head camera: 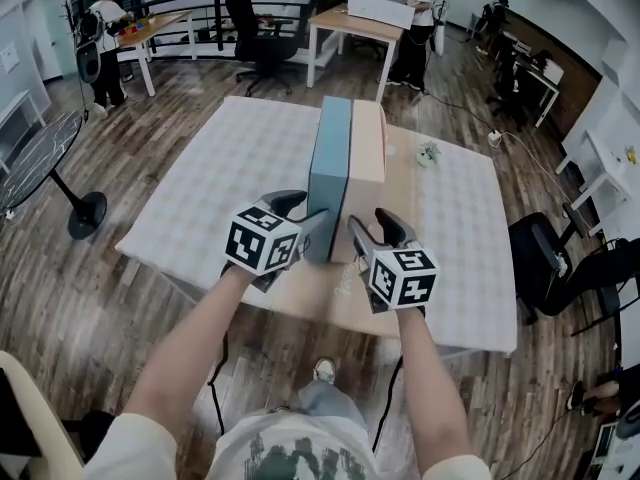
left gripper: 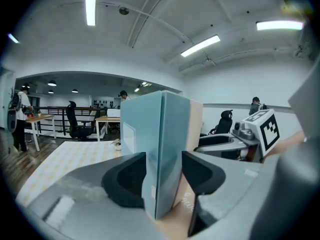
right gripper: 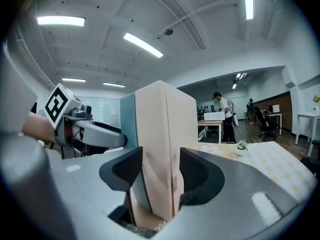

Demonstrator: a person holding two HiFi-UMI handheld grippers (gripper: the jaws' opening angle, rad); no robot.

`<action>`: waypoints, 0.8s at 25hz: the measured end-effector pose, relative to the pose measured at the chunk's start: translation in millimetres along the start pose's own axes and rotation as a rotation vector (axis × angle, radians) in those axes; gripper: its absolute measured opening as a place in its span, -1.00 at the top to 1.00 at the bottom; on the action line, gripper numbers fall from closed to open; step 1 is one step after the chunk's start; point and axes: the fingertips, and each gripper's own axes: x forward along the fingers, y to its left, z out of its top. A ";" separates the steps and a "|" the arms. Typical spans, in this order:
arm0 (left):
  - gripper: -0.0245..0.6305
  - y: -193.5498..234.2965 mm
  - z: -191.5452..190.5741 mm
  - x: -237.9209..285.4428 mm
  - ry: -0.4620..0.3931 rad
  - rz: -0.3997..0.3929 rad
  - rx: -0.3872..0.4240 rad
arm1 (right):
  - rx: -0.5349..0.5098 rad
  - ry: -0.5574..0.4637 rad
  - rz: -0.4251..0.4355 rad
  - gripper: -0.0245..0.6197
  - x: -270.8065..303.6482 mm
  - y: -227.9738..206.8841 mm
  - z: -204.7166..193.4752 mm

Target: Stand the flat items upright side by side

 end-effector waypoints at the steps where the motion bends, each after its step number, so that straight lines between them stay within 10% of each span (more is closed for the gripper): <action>1: 0.20 0.0 1.7 -4.1 -0.003 0.013 -0.003 | 0.003 0.003 -0.017 0.20 -4.9 0.1 1.2; 20: 0.91 -27.6 -2.0 -94.6 -0.057 0.149 -0.006 | -0.006 0.022 -0.142 0.91 -108.6 19.6 26.7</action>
